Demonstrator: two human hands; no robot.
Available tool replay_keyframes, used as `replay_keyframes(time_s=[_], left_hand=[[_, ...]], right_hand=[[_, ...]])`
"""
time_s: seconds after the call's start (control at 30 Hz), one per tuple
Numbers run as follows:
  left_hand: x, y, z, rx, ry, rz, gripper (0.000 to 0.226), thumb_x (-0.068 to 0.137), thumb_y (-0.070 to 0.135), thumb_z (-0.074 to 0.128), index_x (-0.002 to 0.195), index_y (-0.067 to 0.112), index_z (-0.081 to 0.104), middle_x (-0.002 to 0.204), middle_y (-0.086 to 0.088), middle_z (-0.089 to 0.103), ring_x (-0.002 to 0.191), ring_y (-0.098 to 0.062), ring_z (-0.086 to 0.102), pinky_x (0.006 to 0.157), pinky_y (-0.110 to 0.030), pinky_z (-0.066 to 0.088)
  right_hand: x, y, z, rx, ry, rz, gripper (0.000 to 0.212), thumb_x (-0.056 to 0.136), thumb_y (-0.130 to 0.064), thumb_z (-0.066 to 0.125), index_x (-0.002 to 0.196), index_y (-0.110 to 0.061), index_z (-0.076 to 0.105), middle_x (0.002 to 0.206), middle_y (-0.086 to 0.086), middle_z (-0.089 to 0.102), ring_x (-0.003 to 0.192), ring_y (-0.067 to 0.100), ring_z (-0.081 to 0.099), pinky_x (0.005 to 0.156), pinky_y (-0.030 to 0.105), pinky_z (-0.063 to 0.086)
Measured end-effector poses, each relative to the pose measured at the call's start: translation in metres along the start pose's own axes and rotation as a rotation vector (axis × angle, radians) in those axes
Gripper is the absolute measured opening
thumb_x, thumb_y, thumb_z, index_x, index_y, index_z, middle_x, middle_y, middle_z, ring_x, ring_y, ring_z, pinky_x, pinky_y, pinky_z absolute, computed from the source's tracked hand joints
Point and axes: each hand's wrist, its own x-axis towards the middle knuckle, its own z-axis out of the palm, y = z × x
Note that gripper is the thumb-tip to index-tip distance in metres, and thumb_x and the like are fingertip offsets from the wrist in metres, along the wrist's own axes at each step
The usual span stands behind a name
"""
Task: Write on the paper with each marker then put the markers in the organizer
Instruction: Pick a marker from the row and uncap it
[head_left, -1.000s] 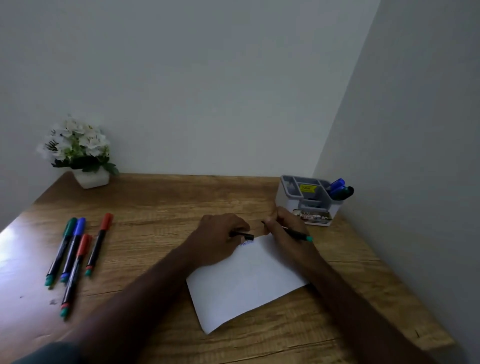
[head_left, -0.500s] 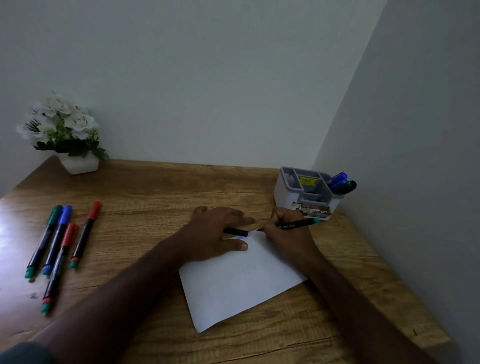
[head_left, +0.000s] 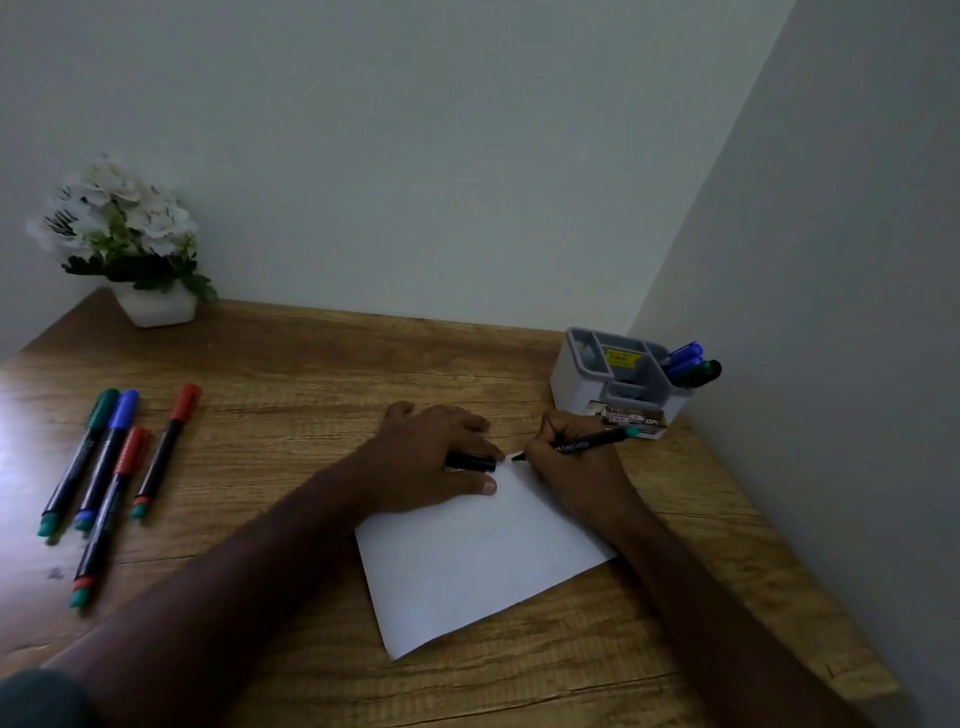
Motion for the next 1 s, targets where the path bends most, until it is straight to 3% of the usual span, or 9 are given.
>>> replay_keyframes(time_s=[0.1, 0.23, 0.43, 0.67, 0.8, 1.0], left_hand=[[0.0, 0.0009, -0.0013, 0.001, -0.006, -0.003, 0.044, 0.089, 0.063, 0.049, 0.131, 0.049, 0.051, 0.153, 0.017, 0.033, 0.143, -0.005, 0.019, 0.114, -0.053, 0.005], [-0.0001, 0.0006, -0.0005, 0.011, -0.015, -0.001, 0.044, 0.089, 0.064, 0.048, 0.131, 0.05, 0.05, 0.153, 0.016, 0.033, 0.143, -0.005, 0.018, 0.114, -0.054, 0.006], [0.0009, 0.0001, -0.0009, 0.002, -0.013, 0.0, 0.044, 0.089, 0.063, 0.049, 0.131, 0.049, 0.051, 0.153, 0.017, 0.033, 0.143, -0.006, 0.018, 0.114, -0.055, 0.005], [0.0008, 0.0004, -0.0007, 0.007, -0.013, -0.002, 0.044, 0.088, 0.064, 0.05, 0.13, 0.049, 0.052, 0.153, 0.017, 0.034, 0.143, -0.006, 0.019, 0.113, -0.056, 0.005], [0.0009, 0.0002, 0.0004, 0.023, -0.007, 0.013, 0.045, 0.089, 0.065, 0.048, 0.132, 0.053, 0.047, 0.153, 0.016, 0.033, 0.143, -0.006, 0.018, 0.113, -0.058, 0.006], [0.001, -0.0007, 0.0005, 0.044, -0.022, 0.023, 0.041, 0.09, 0.065, 0.045, 0.13, 0.055, 0.048, 0.154, 0.016, 0.031, 0.144, -0.006, 0.016, 0.113, -0.058, 0.006]], right_hand=[[0.001, 0.0003, 0.0007, -0.025, -0.01, -0.008, 0.027, 0.08, 0.004, 0.062, 0.056, -0.001, 0.052, 0.055, 0.005, 0.054, 0.051, 0.007, 0.048, 0.048, 0.02, 0.04], [0.0015, 0.002, 0.001, -0.035, -0.007, -0.019, 0.033, 0.08, 0.004, 0.063, 0.054, -0.011, 0.05, 0.054, 0.0, 0.051, 0.051, 0.005, 0.046, 0.048, 0.018, 0.038], [0.0027, 0.0021, 0.0034, -0.038, 0.003, -0.023, 0.027, 0.081, 0.001, 0.064, 0.057, -0.007, 0.053, 0.057, 0.009, 0.055, 0.053, 0.007, 0.047, 0.051, 0.024, 0.041], [0.0005, 0.001, 0.001, -0.002, 0.02, -0.031, 0.03, 0.079, 0.006, 0.062, 0.054, -0.004, 0.049, 0.054, 0.001, 0.048, 0.051, 0.005, 0.043, 0.051, 0.021, 0.038], [-0.0006, -0.0001, 0.0, 0.033, 0.04, -0.03, 0.038, 0.079, 0.006, 0.063, 0.052, -0.016, 0.048, 0.052, -0.005, 0.048, 0.051, 0.003, 0.044, 0.05, 0.016, 0.039], [-0.0006, -0.0012, 0.0022, 0.001, 0.034, -0.036, 0.034, 0.079, 0.005, 0.064, 0.055, -0.013, 0.049, 0.053, -0.005, 0.048, 0.05, 0.003, 0.044, 0.049, 0.015, 0.038]])
